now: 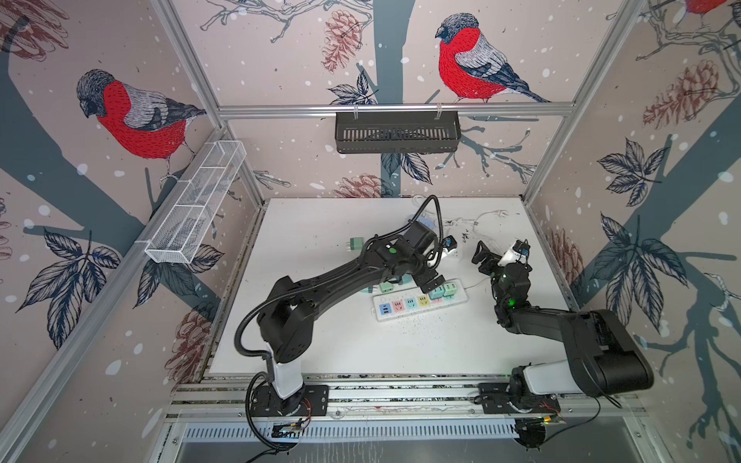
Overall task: Insert the plug
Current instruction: 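Open and raise the left gripper while the right gripper moves toward the table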
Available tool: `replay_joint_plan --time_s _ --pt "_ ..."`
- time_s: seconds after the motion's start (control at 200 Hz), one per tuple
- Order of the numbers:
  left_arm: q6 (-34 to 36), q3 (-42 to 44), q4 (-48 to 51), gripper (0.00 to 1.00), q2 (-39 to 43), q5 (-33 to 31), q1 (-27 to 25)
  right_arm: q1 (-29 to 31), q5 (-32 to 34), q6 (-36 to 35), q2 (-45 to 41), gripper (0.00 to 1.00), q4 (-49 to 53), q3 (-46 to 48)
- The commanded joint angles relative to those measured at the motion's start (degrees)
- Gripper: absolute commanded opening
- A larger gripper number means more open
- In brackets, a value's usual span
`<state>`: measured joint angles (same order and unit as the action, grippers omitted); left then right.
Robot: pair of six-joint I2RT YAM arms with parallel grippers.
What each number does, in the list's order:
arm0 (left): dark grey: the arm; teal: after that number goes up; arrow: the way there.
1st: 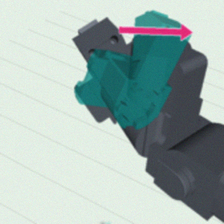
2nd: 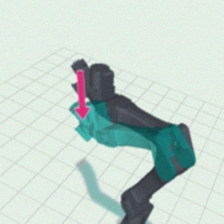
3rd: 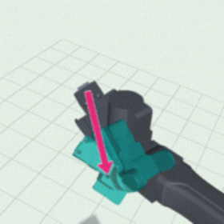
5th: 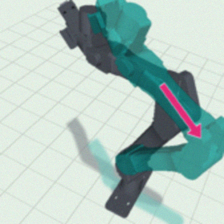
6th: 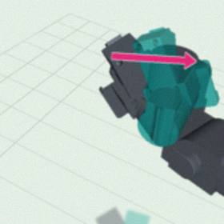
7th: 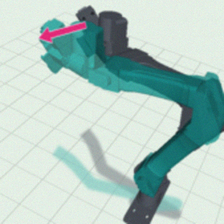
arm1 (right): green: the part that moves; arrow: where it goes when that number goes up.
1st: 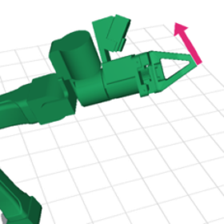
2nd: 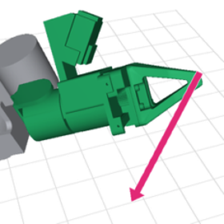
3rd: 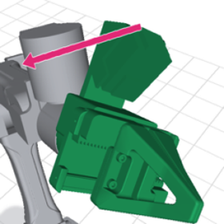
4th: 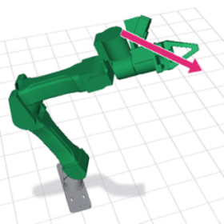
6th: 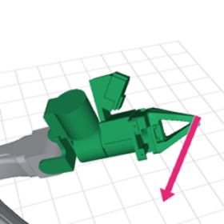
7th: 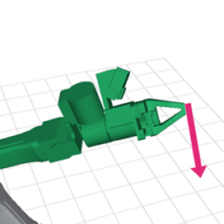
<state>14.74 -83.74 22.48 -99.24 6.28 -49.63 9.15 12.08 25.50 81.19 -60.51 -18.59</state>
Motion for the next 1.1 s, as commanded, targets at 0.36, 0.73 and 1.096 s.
replay_joint_plan --time_s 0.36,0.73,1.096 --pt "-36.7 26.2 -37.4 0.97 30.2 -28.5 4.4 6.4 -6.6 -10.1 3.8 0.98 6.3 -8.7" --pt "-37.2 29.2 -41.9 0.97 34.1 -33.7 4.4 21.6 -6.5 -14.1 15.1 0.98 21.0 -28.5" --pt "-33.6 35.5 -43.4 0.97 40.7 -41.9 4.5 30.7 -6.4 -13.9 24.5 0.99 22.4 -37.4"
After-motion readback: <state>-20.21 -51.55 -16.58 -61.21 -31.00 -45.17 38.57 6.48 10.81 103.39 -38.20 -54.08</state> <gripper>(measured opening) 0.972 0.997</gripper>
